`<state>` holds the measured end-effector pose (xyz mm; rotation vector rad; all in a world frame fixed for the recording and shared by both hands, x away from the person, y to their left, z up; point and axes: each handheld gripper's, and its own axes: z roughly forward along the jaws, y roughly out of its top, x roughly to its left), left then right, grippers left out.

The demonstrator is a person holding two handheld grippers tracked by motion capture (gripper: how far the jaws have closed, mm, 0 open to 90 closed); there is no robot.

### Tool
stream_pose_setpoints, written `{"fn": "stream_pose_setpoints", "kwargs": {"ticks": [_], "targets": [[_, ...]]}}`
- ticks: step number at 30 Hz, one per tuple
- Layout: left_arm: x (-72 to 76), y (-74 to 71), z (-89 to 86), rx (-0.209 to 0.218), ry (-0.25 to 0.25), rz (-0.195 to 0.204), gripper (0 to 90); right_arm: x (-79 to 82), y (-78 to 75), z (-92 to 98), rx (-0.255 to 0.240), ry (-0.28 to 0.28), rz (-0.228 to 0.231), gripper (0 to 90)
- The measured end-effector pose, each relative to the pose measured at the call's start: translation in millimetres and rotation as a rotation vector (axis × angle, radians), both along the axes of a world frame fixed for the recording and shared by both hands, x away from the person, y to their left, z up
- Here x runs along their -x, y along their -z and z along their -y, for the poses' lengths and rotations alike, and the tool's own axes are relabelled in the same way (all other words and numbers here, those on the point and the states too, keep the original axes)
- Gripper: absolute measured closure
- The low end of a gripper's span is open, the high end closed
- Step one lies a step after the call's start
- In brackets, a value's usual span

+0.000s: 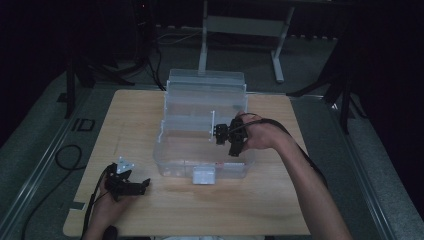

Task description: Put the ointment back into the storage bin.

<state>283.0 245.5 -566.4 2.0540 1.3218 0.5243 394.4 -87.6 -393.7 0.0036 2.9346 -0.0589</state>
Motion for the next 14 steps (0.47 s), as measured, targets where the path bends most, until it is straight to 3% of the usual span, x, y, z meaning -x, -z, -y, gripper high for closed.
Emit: {"fn": "stream_pose_setpoints", "kwargs": {"ticks": [14], "targets": [[0.0, 0.0, 0.0, 0.000, 0.000, 0.000, 3.3, 9.9, -15.2, 13.9, -0.049, 0.009, 0.021, 45.8]]}}
